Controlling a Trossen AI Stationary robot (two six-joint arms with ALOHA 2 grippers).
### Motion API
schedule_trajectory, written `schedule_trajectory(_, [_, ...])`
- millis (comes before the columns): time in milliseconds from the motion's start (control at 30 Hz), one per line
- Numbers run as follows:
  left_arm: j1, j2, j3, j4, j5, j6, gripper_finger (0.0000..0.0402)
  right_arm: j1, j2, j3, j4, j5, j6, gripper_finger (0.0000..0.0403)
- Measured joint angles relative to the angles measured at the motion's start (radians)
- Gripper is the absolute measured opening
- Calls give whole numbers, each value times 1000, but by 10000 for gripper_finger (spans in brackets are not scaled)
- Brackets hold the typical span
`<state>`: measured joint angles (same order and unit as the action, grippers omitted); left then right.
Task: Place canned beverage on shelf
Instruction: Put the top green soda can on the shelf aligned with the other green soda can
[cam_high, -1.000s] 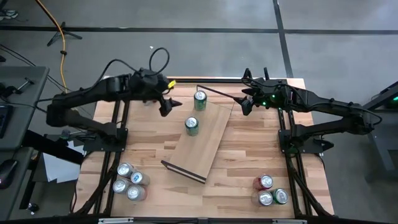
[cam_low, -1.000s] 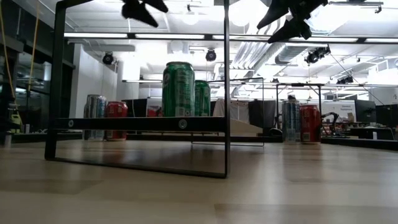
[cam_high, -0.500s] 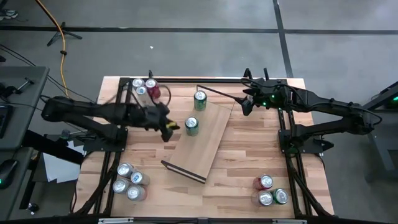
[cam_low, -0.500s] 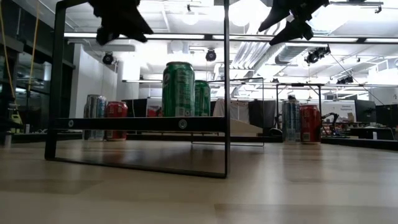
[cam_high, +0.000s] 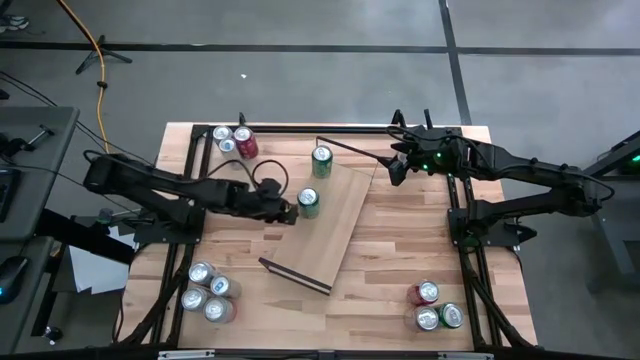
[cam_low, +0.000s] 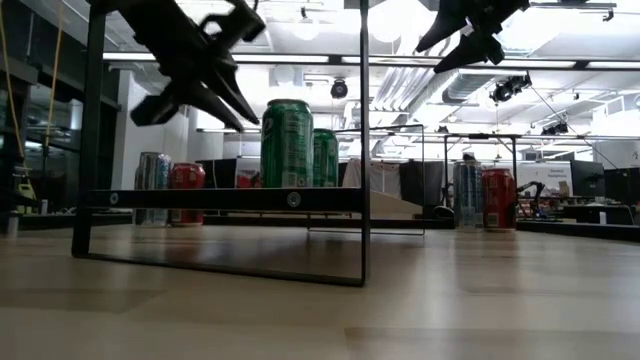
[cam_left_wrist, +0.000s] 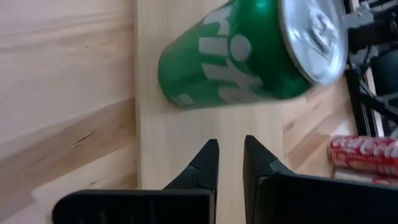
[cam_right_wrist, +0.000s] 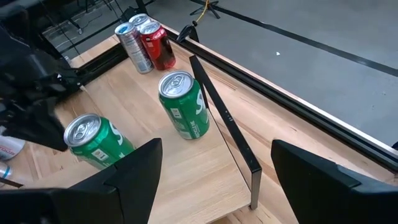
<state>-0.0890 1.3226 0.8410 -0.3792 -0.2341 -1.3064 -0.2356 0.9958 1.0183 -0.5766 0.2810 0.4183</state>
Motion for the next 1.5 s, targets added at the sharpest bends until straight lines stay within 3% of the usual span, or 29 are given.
schedule_trajectory(333, [62, 88, 0, 97, -15, -1, 0, 0, 0, 0, -4, 0, 0, 287])
schedule_trajectory(800, [175, 89, 0, 185, -43, 126, 0, 0, 0, 0, -3, 3, 5, 287])
schedule_trajectory(1200, [179, 172, 0, 328, 54, 138, 0, 0, 0, 0, -3, 22, 10, 287])
schedule_trajectory(1500, [181, 218, 0, 461, 68, 123, 0, 0, 0, 0, -3, 26, 10, 287])
